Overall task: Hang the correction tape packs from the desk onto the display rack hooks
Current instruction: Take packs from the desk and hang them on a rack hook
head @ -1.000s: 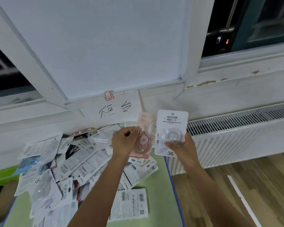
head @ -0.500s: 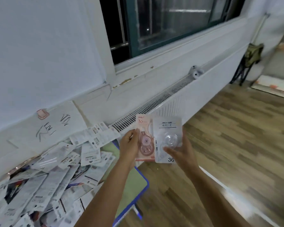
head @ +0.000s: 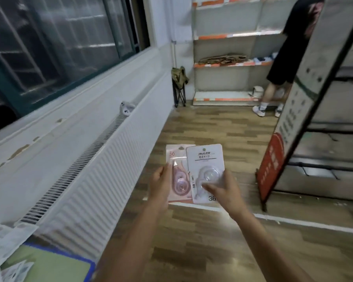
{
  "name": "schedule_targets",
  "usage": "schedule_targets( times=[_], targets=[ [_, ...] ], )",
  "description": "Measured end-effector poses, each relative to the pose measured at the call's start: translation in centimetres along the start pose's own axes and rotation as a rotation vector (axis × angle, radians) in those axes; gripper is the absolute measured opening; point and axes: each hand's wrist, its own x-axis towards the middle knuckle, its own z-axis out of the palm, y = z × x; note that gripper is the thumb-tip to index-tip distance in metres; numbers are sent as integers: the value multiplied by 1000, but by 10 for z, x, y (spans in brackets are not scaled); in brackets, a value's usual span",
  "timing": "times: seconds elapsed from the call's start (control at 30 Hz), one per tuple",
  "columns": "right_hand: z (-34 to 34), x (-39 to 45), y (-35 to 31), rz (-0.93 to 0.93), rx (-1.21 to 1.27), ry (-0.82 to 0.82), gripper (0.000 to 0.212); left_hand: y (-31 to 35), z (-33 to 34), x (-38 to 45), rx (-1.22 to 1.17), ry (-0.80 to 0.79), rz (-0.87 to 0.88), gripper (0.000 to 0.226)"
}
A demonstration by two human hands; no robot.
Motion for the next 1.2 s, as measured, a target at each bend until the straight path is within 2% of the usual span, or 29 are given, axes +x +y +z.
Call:
schedule_targets(
  times=[0.17, 0.43, 0.7, 1.2],
  targets=[
    [-121, -8, 12, -35, -58, 194, 39, 7, 119, -31, -40, -155, -50, 27],
    [-303, -33, 39, 44, -133, 425, 46, 4, 297, -99, -95, -379, -80, 26],
    [-440, -43, 51, 53, -173, 659, 58, 8, 450, -138, -123, -598, -149, 24],
    [-677, 61, 70, 41, -173, 887, 52, 45, 748, -128, -83, -797, -64, 26]
  ],
)
